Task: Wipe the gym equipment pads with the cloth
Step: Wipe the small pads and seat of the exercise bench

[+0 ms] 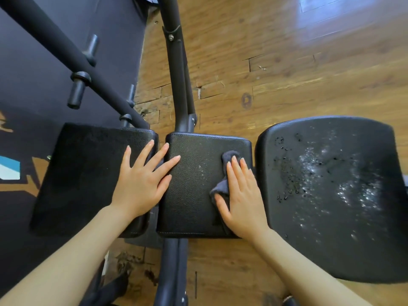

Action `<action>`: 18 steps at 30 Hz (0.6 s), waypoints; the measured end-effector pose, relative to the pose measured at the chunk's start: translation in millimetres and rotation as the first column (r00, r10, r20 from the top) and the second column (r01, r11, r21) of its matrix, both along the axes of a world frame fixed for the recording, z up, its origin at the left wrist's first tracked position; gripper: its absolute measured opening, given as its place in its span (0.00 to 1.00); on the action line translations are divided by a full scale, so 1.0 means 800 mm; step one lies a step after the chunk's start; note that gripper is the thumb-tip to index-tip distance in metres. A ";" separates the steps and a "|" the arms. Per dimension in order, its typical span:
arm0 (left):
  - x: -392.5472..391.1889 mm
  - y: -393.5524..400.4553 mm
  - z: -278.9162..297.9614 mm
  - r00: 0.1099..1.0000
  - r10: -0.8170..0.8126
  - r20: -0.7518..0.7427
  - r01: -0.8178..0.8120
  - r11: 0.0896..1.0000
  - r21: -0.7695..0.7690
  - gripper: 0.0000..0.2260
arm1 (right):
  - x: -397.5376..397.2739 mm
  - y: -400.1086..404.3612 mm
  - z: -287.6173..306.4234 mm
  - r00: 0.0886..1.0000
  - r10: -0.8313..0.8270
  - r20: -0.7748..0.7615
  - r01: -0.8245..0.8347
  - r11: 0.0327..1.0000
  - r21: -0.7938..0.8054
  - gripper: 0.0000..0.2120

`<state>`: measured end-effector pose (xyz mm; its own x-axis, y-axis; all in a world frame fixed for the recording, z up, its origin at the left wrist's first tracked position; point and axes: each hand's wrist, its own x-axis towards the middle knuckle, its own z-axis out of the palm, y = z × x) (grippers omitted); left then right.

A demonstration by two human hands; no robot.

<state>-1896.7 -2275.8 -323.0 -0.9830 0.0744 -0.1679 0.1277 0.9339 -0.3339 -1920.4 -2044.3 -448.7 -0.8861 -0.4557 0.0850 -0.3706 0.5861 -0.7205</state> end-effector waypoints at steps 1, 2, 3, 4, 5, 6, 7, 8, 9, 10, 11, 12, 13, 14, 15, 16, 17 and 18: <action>-0.001 0.001 0.001 1.000 -0.004 -0.001 0.004 1.000 0.003 0.22 | 0.017 0.011 -0.002 1.000 0.029 -0.007 -0.029 1.000 -0.012 0.35; -0.002 0.001 0.002 1.000 -0.011 -0.001 0.011 1.000 0.003 0.22 | 0.031 0.020 -0.004 0.998 0.055 -0.017 -0.056 0.998 -0.019 0.35; -0.003 0.002 0.002 1.000 -0.016 0.001 0.016 1.000 0.002 0.22 | 0.038 0.028 -0.007 0.997 0.072 -0.025 -0.073 0.997 -0.021 0.35; -0.003 0.003 0.002 1.000 -0.019 0.001 0.019 1.000 0.000 0.22 | 0.038 0.033 -0.008 0.996 0.083 -0.025 -0.084 0.996 -0.022 0.35; -0.003 0.003 0.001 1.000 -0.021 -0.004 0.021 1.000 -0.003 0.22 | 0.030 0.031 -0.008 0.996 0.090 -0.019 -0.090 0.996 -0.020 0.35; -0.002 0.003 0.000 1.000 -0.023 -0.009 0.023 1.000 -0.005 0.22 | 0.017 0.024 -0.006 0.996 0.088 -0.018 -0.088 0.996 -0.014 0.36; -0.002 0.002 -0.001 1.000 -0.025 -0.014 0.025 1.000 -0.008 0.21 | -0.002 0.013 -0.002 0.998 0.066 -0.020 -0.066 0.998 -0.004 0.36; -0.002 0.002 -0.001 0.999 -0.027 -0.018 0.027 1.000 -0.011 0.21 | -0.022 -0.001 0.002 0.999 0.030 -0.019 -0.030 0.999 0.011 0.36; -0.002 0.001 -0.002 0.999 -0.029 -0.026 0.029 0.999 -0.013 0.21 | -0.041 -0.013 0.006 1.000 -0.010 -0.013 0.010 0.999 0.033 0.37; -0.003 0.000 -0.003 0.999 -0.034 -0.033 0.034 0.999 -0.014 0.21 | -0.052 -0.023 0.008 0.999 -0.051 -0.005 0.051 0.997 0.052 0.37; -0.003 0.000 -0.004 0.998 -0.041 -0.037 0.040 0.999 -0.011 0.21 | -0.053 -0.028 0.008 0.997 -0.081 0.004 0.080 0.995 0.066 0.37; -0.002 0.000 -0.004 0.998 -0.044 -0.039 0.044 0.999 -0.006 0.21 | -0.044 -0.027 0.008 0.996 -0.090 0.006 0.090 0.993 0.075 0.36; -0.001 0.000 -0.004 0.998 -0.044 -0.043 0.043 0.999 -0.005 0.21 | -0.026 -0.023 0.009 0.997 -0.075 0.011 0.074 0.995 0.074 0.36; 0.000 -0.001 -0.004 0.998 -0.043 -0.046 0.042 0.999 -0.007 0.21 | -0.003 -0.015 0.010 0.999 -0.048 0.017 0.047 0.996 0.069 0.36; 0.000 -0.002 -0.005 0.998 -0.043 -0.045 0.043 0.999 -0.010 0.21 | 0.022 -0.006 0.011 1.000 -0.015 0.020 0.014 0.998 0.062 0.36; 0.000 -0.002 -0.005 0.998 -0.042 -0.039 0.042 0.999 -0.011 0.21 | 0.042 0.003 0.011 1.000 0.015 0.022 -0.016 0.998 0.055 0.35; 0.000 -0.002 -0.004 0.999 -0.040 -0.034 0.039 0.999 -0.012 0.21 | 0.053 0.007 0.009 0.999 0.030 0.021 -0.031 0.998 0.056 0.35; 0.000 -0.001 -0.004 0.999 -0.036 -0.033 0.036 0.999 -0.012 0.21 | 0.051 0.007 0.008 0.999 0.034 0.019 -0.035 0.998 0.058 0.35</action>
